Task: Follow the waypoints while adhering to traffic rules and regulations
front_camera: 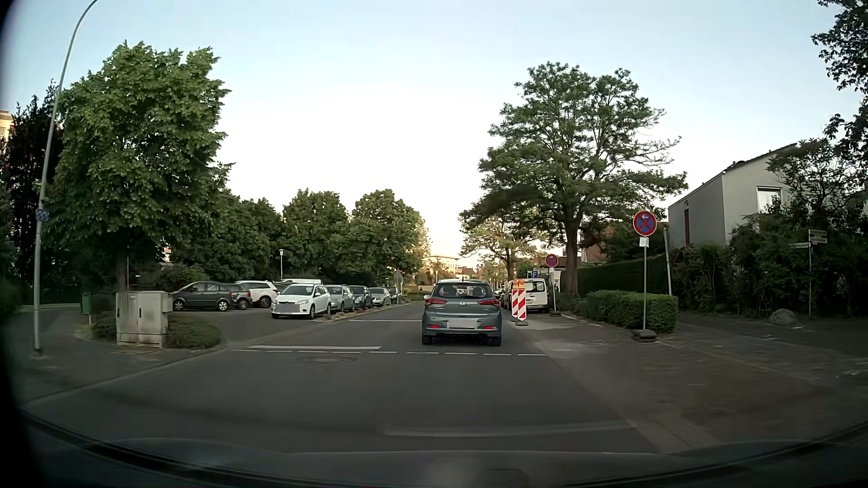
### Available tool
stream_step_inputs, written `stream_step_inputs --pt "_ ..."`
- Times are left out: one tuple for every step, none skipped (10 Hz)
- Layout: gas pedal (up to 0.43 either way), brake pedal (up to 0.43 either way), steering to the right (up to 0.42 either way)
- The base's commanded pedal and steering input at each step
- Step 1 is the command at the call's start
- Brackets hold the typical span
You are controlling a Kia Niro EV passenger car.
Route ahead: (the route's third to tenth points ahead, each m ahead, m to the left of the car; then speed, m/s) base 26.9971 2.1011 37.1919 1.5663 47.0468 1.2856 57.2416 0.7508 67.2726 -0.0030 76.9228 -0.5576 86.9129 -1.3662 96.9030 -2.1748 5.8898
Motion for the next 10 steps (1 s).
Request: stream_step_inputs --pt "0.189 0.03 0.005" --pt "0.169 0.03 0.005" --pt "0.13 0.03 0.005" --pt "0.11 0.03 0.005" --pt "0.067 0.03 0.005" --pt "0.047 0.03 0.005" --pt "0.039 0.03 0.005" --pt "0.039 0.03 0.005" --pt "0.039 0.03 0.005" --pt "0.039 0.03 0.005"
